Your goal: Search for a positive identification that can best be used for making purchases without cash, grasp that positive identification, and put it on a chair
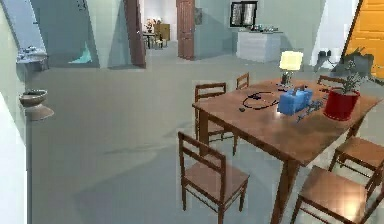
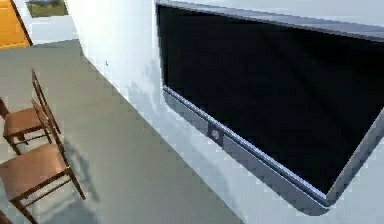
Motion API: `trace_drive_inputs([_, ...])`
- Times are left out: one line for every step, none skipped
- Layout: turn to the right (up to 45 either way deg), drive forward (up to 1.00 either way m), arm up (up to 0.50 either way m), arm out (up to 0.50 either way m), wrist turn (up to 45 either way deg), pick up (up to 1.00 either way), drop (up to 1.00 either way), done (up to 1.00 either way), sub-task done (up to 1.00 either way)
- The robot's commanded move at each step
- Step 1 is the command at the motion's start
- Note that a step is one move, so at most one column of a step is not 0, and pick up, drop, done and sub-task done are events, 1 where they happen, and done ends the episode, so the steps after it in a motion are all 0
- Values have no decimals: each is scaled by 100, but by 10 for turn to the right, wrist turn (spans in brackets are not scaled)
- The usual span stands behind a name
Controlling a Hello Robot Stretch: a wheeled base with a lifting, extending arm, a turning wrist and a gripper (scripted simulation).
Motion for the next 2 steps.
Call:
trace_drive_inputs([-270,0,0,0,0,0,0,0,0])
trace_drive_inputs([0,100,0,0,0,0,0,0,0])
